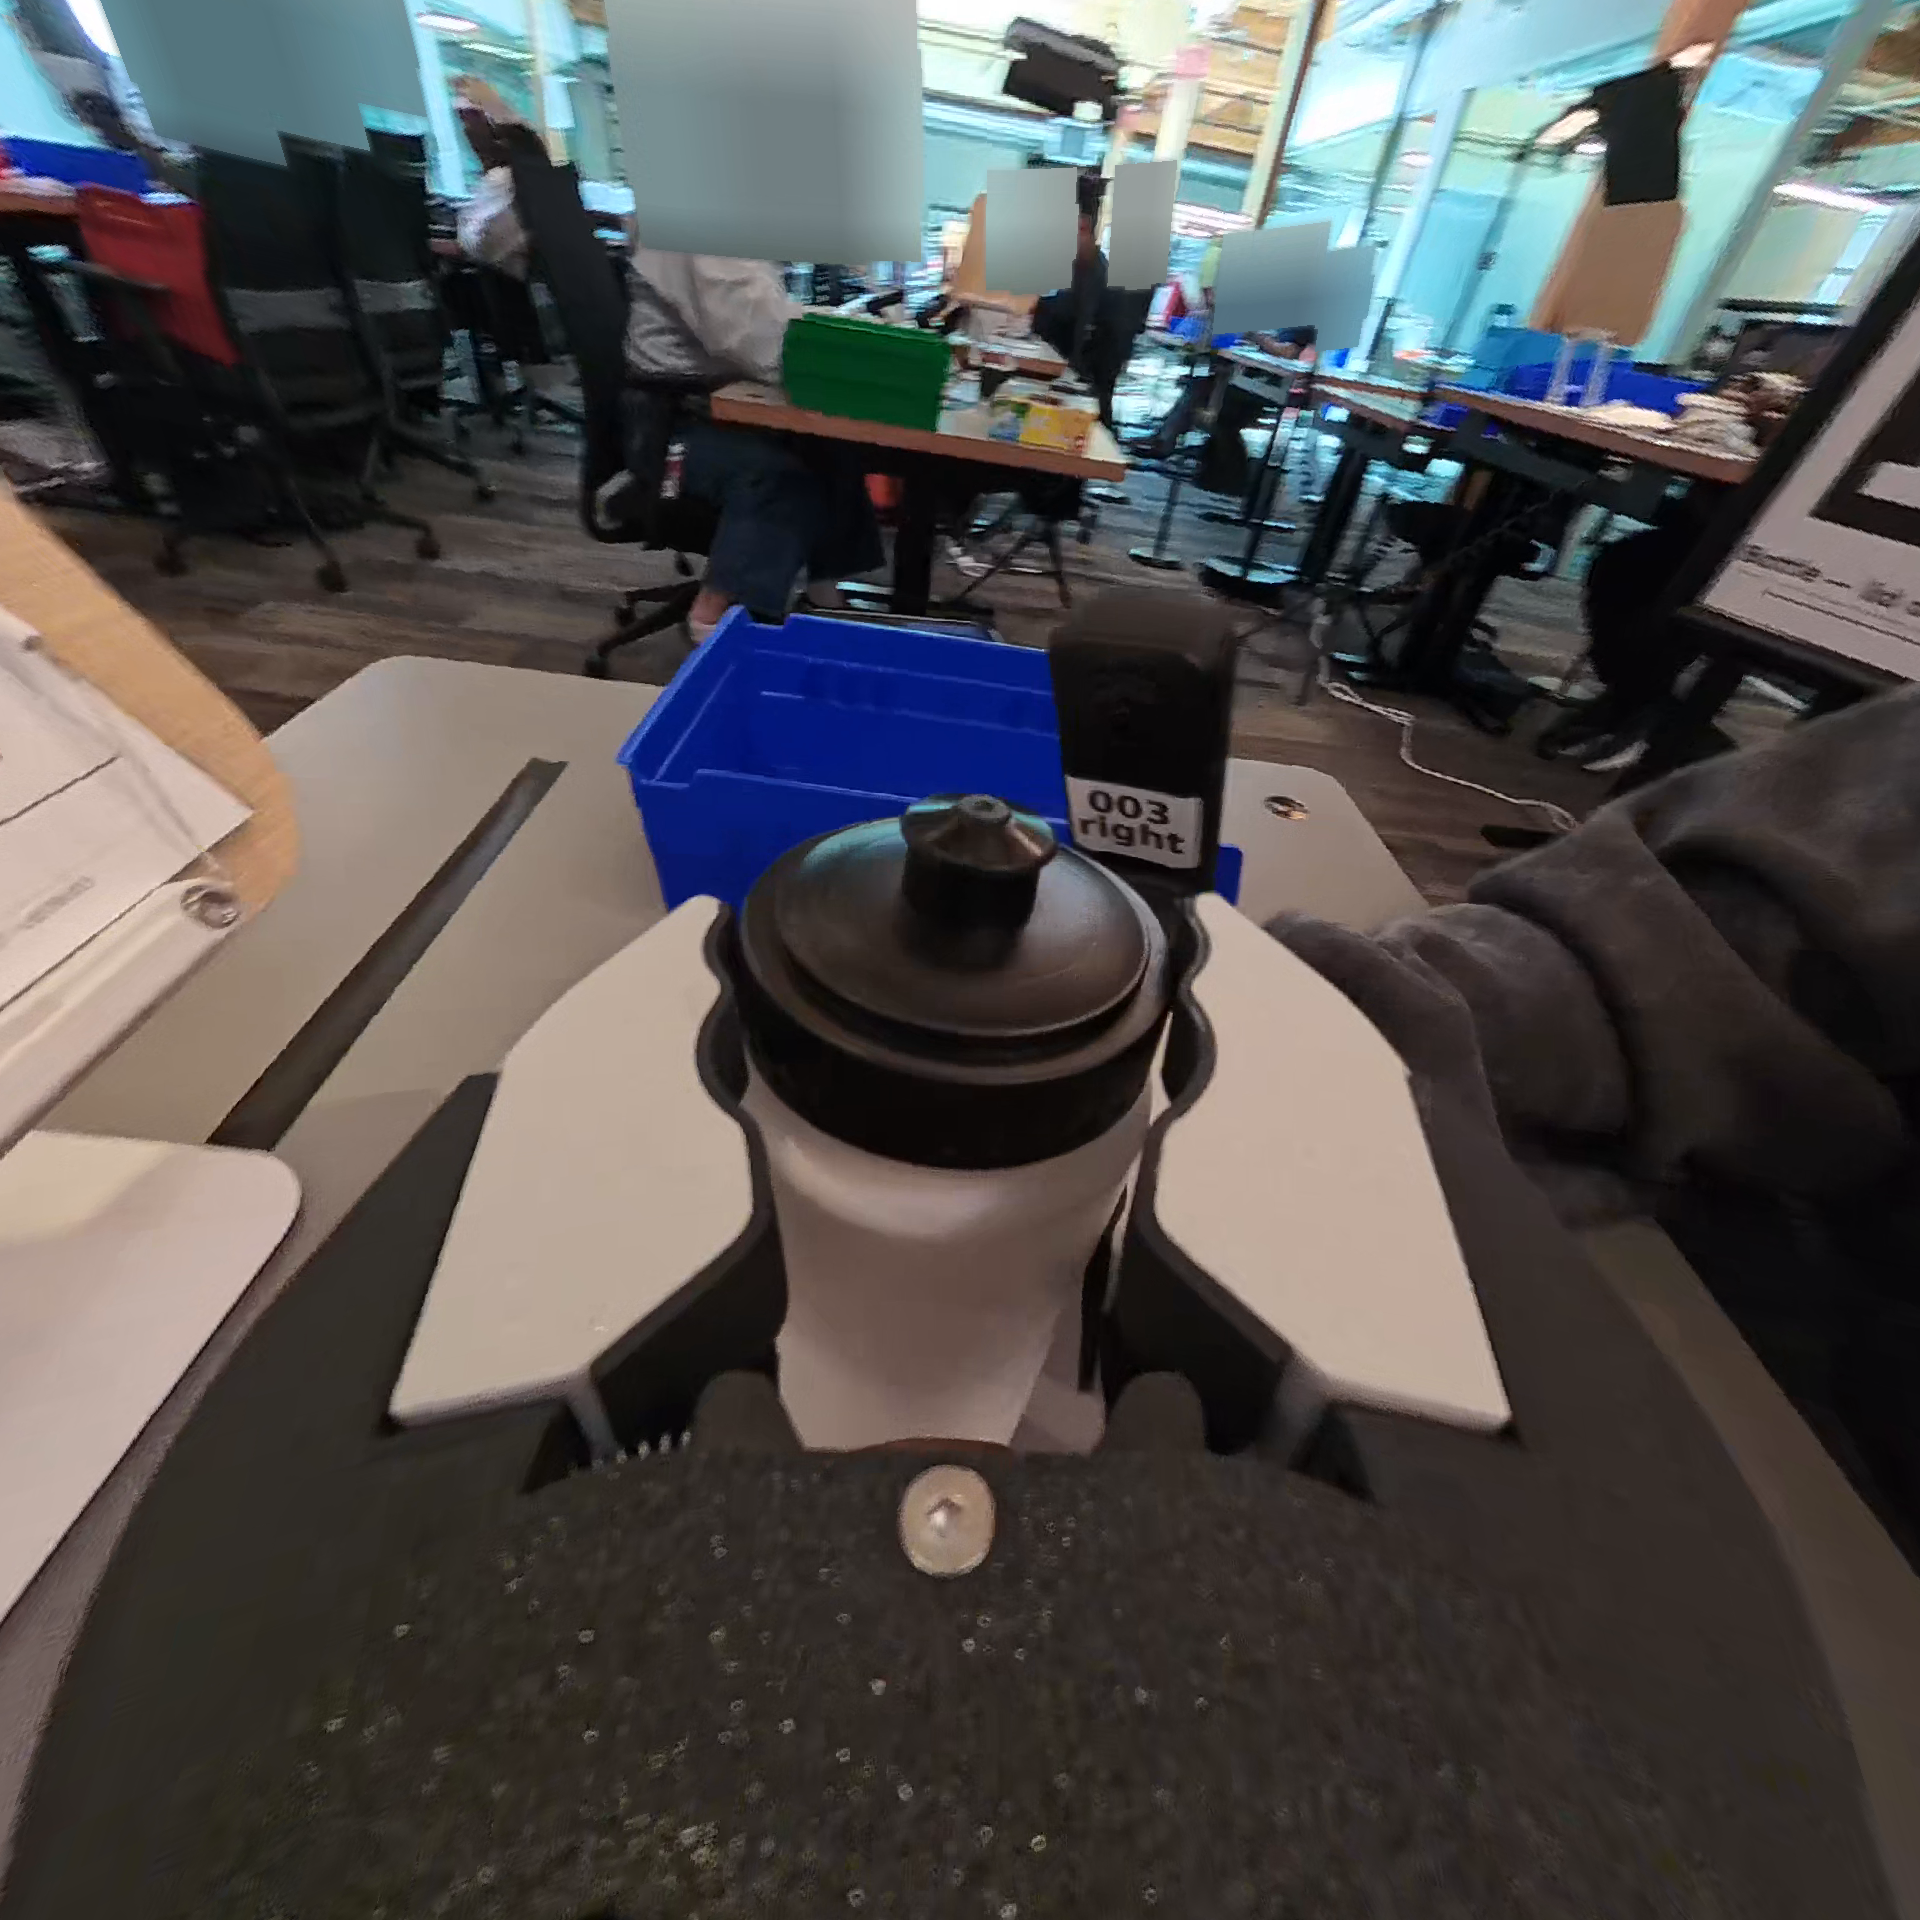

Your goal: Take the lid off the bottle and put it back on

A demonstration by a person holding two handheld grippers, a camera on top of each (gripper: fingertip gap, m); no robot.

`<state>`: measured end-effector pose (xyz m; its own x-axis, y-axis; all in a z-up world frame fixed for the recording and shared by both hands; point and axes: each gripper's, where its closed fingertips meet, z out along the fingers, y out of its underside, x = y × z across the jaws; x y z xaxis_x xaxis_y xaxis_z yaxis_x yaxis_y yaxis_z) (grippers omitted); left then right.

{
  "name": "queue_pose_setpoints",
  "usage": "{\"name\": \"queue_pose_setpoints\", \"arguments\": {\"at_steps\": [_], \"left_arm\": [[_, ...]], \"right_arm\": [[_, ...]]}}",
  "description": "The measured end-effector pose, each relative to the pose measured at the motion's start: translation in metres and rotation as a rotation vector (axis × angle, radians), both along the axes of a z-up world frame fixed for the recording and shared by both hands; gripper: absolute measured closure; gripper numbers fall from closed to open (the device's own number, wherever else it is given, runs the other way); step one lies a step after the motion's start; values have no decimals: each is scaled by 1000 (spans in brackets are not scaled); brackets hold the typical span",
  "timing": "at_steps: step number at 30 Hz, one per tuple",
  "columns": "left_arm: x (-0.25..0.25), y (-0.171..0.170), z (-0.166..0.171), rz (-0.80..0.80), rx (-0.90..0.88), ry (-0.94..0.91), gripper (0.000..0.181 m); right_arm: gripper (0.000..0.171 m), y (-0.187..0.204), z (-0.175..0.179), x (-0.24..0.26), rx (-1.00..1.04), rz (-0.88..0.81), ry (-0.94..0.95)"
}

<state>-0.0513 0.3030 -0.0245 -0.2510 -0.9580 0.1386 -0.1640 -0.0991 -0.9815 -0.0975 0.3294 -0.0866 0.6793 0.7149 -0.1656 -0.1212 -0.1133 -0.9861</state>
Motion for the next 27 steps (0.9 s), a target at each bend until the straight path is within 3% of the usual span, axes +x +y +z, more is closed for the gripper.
{"name": "queue_pose_setpoints", "arguments": {"at_steps": [13, 19, 24, 27], "left_arm": [[-6, 21, 0, 874, 29, 28, 103], [-12, 27, 1, 1126, 43, 28, 103], [-8, 23, 1, 1130, 66, 10, 103], [-2, 9, 0, 931, 56, 54, 82]], "right_arm": [[83, 1, -2, -2, 6, -56, -42], [83, 1, -2, -2, 10, -62, -44], [83, 0, -2, -1, 11, -63, -39], [83, 0, -2, 0, 7, -68, -43]]}}
